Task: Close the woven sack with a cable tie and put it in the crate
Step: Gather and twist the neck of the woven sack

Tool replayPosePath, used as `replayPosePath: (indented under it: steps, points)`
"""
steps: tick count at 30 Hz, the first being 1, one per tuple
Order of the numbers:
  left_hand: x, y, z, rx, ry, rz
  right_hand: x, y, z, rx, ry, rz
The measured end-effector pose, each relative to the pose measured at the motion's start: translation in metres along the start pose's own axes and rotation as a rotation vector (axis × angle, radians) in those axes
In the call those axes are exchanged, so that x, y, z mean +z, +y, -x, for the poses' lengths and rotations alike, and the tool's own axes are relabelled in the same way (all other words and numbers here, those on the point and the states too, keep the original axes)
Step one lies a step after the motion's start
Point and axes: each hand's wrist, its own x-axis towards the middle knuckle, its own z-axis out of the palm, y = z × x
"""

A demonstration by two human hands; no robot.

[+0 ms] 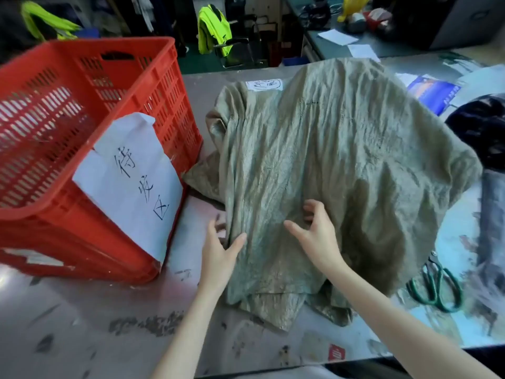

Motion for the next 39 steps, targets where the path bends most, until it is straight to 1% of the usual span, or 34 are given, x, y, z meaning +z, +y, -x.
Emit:
replayPosePath:
  steps: [2,5,7,11,14,16,18,21,25,26,28,31,33,34,35,37,39]
  points:
    - [0.006,0.001,0.002,-0.004,-0.086,0.047,0.007,-0.001,-0.002,0.031,-0.011,-0.002]
    - [0.012,-0.004,0.013,-0.037,-0.155,0.146,0.018,-0.001,-0.001,0.054,-0.071,-0.026]
    - [0.013,0.001,0.019,-0.067,-0.162,0.219,0.022,-0.006,-0.002,0.08,-0.098,-0.105]
    - [0.013,0.007,0.025,-0.144,-0.162,0.293,0.025,-0.015,-0.005,0.118,-0.058,-0.336]
    - [0.013,0.013,0.027,-0.235,-0.168,0.347,0.021,-0.024,0.0,0.051,-0.054,-0.529]
    - [0.013,0.016,0.027,-0.255,-0.199,0.383,0.014,-0.036,0.006,0.002,-0.057,-0.583]
    - [0.014,0.016,0.026,-0.277,-0.231,0.49,0.008,-0.045,0.009,-0.063,-0.064,-0.619]
    - [0.014,0.02,0.017,-0.365,-0.244,0.727,0.004,-0.052,0.015,-0.148,-0.118,-0.555]
    - [0.016,0.036,-0.002,-0.322,-0.407,0.827,0.01,-0.048,0.025,-0.199,-0.132,-0.365]
    - [0.017,0.041,-0.007,-0.306,-0.444,0.846,0.012,-0.046,0.028,-0.198,-0.132,-0.321]
    - [0.021,0.044,-0.019,-0.304,-0.466,0.829,0.015,-0.041,0.038,-0.198,-0.123,-0.247]
    - [0.026,0.051,-0.03,-0.34,-0.495,0.747,0.018,-0.036,0.051,-0.233,-0.119,-0.151]
    - [0.032,0.054,-0.035,-0.371,-0.445,0.621,0.018,-0.034,0.055,-0.227,-0.134,-0.123]
    - [0.036,0.054,-0.038,-0.367,-0.376,0.575,0.017,-0.033,0.055,-0.217,-0.145,-0.107]
    - [0.039,0.054,-0.041,-0.373,-0.31,0.554,0.015,-0.032,0.056,-0.211,-0.16,-0.088]
    - [0.043,0.054,-0.046,-0.383,-0.246,0.56,0.007,-0.032,0.059,-0.232,-0.173,-0.054]
    - [0.045,0.052,-0.048,-0.353,-0.22,0.533,-0.004,-0.034,0.061,-0.313,-0.101,-0.027]
